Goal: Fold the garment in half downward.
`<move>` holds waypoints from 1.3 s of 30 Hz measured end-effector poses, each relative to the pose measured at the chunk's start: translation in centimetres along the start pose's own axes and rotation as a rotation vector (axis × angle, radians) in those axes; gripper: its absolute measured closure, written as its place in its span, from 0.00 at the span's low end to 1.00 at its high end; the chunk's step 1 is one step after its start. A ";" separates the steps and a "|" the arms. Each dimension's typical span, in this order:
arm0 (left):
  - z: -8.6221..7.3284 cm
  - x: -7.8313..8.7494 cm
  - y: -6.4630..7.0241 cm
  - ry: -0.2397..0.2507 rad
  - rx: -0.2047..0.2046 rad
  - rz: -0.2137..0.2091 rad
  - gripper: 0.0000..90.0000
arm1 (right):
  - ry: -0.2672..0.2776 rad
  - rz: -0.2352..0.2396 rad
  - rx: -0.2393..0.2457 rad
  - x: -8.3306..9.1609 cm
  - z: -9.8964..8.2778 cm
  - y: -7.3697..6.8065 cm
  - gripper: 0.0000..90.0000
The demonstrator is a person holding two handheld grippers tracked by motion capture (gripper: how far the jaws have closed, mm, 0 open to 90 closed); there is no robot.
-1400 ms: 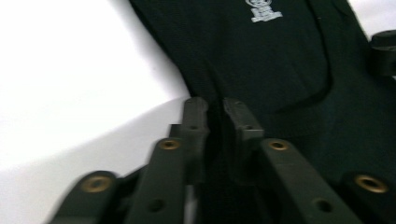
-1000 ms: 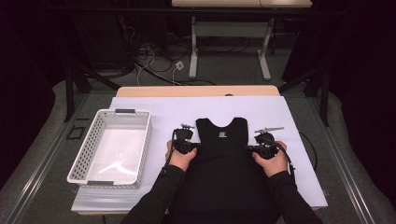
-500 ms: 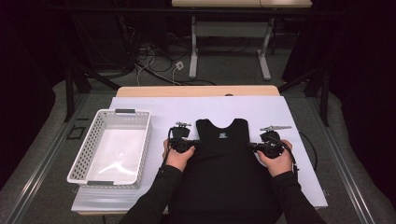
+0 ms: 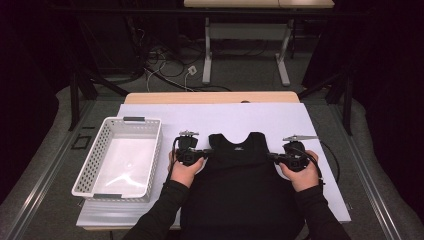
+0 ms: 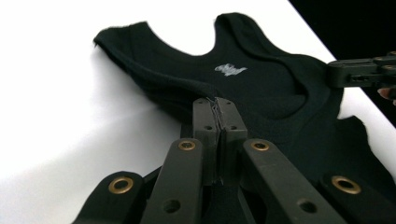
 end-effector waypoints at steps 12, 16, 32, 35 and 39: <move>-2.0 2.1 1.0 -0.020 -0.045 -0.021 0.99 | -0.020 0.032 0.031 1.9 -1.2 -1.2 0.97; -2.8 2.7 1.1 -0.023 -0.052 -0.030 0.99 | -0.026 0.039 0.044 2.4 -1.8 -1.7 0.97; -3.7 2.6 1.3 -0.052 -0.091 0.015 0.78 | -0.007 0.047 0.065 3.2 -2.7 -2.5 0.71; -3.3 2.6 1.1 -0.047 -0.107 0.031 0.71 | 0.009 0.046 0.079 3.1 -2.3 -2.5 0.67; -2.7 2.6 0.9 -0.047 -0.127 0.048 0.62 | 0.019 0.039 0.100 2.8 -1.7 -2.5 0.61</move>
Point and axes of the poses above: each handheld gripper's, and its own axes: x roughly backward along the jaws, z roughly out of its top, y roughly to its right, the point moved 5 cm from there along -x, roughly forward along the jaws, and after that the axes turned 6 degrees about y, right-handed, at the moved point
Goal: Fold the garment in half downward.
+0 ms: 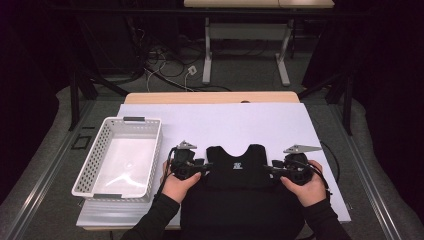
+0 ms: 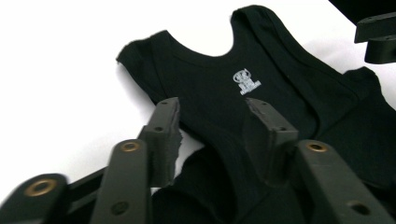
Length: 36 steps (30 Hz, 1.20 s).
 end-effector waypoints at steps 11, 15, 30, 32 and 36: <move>1.5 -0.5 -0.5 -0.005 -0.011 0.026 0.48 | 0.007 0.003 0.077 -0.7 1.5 -0.1 0.53; 2.0 -0.7 -0.6 -0.018 -0.015 0.028 0.47 | -0.003 0.010 0.097 -1.0 2.1 0.2 0.51; 4.5 -1.5 -0.8 -0.016 -0.006 0.028 0.41 | -0.109 0.003 0.115 -2.6 3.6 0.8 0.41; 4.7 -1.7 -0.9 -0.023 -0.022 0.031 0.39 | -0.116 0.005 0.129 -2.9 3.8 0.8 0.38; 5.1 -2.2 -1.3 -0.043 -0.027 0.025 0.29 | -0.161 -0.003 0.146 -3.4 4.2 0.9 0.34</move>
Point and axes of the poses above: each handheld gripper's, and its own axes: x roughly backward along the jaws, z roughly out of its top, y roughly to its right, the point moved 5 cm from there along -x, roughly forward along the jaws, and after that the axes turned 6 degrees about y, right-handed, at the moved point
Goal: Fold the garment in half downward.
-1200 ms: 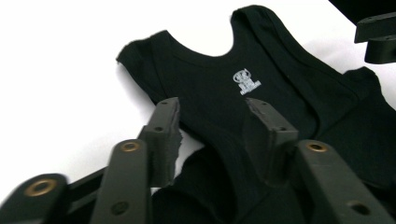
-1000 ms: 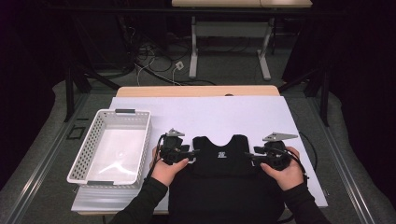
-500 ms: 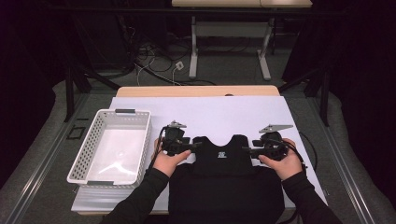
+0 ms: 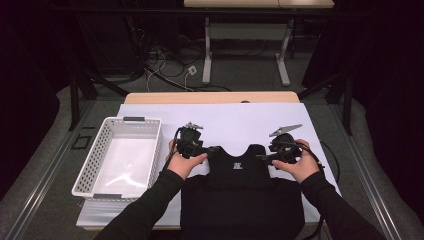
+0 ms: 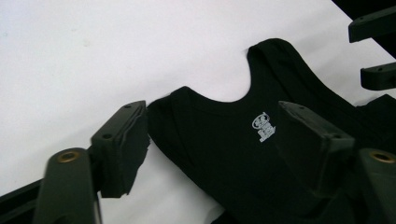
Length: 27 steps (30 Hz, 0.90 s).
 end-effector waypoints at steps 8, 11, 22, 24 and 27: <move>0.2 -1.2 -1.2 -0.024 0.020 0.022 0.18 | -0.056 -0.026 0.054 -1.3 0.8 0.9 0.18; 0.4 -1.7 -1.6 -0.030 0.045 0.020 0.18 | -0.079 -0.036 0.046 -1.8 1.2 1.5 0.17; 0.9 -3.1 -3.6 -0.051 -0.023 0.069 0.30 | -0.097 -0.024 0.102 -3.7 2.3 2.0 0.26; 0.9 -3.4 -3.8 -0.050 -0.039 0.080 0.33 | -0.099 -0.017 0.111 -4.2 2.4 2.2 0.30; 0.8 -3.8 -3.9 -0.061 -0.051 0.075 0.40 | -0.101 -0.016 0.117 -4.8 2.4 2.4 0.34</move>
Point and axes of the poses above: each handheld gripper's, and its own axes: x roughly backward along the jaws, z roughly out of its top, y roughly to its right, the point moved 5 cm from there along -x, roughly forward along the jaws, and after that the axes turned 6 degrees about y, right-handed, at the moved point
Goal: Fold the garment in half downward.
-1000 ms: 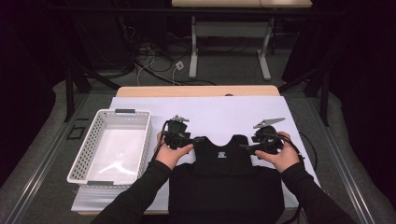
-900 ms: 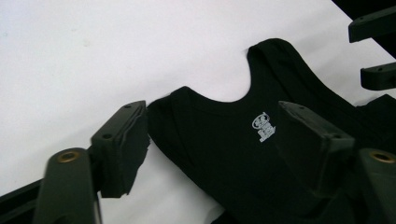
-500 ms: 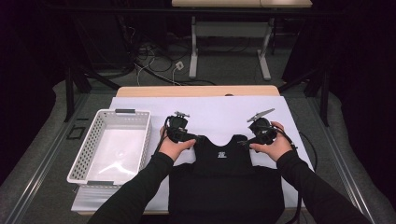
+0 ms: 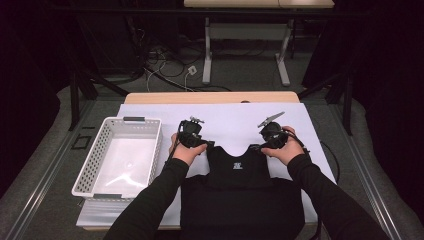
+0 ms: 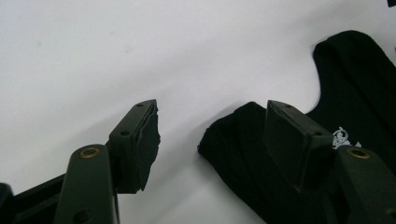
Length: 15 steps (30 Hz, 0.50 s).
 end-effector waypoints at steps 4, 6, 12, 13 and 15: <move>-0.2 -0.7 0.0 -0.026 0.008 -0.019 0.46 | 0.009 -0.009 -0.001 -0.7 0.1 0.2 0.35; -0.5 -1.1 0.0 -0.046 0.002 -0.019 0.46 | -0.002 -0.023 0.014 -0.9 0.0 0.3 0.34; -0.6 -1.8 0.0 -0.052 -0.038 -0.014 0.58 | -0.014 -0.038 0.031 -1.6 -0.2 0.7 0.38; -0.6 -2.0 0.0 -0.050 -0.048 -0.018 0.60 | -0.012 -0.035 0.032 -1.9 -0.3 0.9 0.42; -0.6 -2.2 -0.1 -0.047 -0.051 -0.018 0.61 | -0.019 -0.026 0.035 -1.9 -0.3 1.1 0.47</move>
Point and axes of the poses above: each handheld gripper's, and its own axes: x roughly backward along the jaws, z roughly out of its top, y roughly to its right, the point moved 5 cm from there along -x, roughly forward along the jaws, and after that the axes turned 6 degrees about y, right-handed, at the moved point
